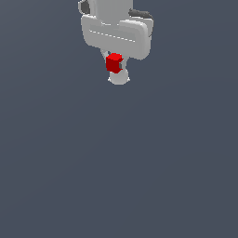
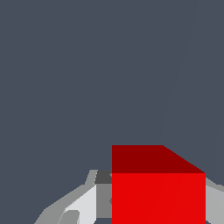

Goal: Pick up the red cube and move it to a goal position.

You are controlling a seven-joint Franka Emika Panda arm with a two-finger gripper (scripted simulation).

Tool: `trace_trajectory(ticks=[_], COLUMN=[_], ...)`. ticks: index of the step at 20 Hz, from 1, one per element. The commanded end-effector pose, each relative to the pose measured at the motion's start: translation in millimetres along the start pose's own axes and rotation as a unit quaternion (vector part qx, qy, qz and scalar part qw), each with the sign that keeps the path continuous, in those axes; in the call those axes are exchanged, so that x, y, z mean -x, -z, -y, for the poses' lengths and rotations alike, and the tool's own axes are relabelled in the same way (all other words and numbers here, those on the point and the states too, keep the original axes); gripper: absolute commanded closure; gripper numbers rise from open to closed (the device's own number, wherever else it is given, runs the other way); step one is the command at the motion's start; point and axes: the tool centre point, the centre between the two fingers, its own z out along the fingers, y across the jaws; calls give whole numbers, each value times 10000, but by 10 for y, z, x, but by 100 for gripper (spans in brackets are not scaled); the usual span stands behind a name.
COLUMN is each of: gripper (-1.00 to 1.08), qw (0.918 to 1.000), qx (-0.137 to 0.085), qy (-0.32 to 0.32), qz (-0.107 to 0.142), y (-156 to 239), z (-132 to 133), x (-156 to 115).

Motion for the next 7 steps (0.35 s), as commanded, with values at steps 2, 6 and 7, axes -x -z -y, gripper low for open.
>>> trace_trajectory(ticks=[2,6,7], gripper=[108,108,108], qw=[10000,10000,10000], qx=[2,2,2], qy=[1,3,3], qz=[3,3,3], y=[127,184,186], z=[-10,-11,-11], x=[-8,-14,-14])
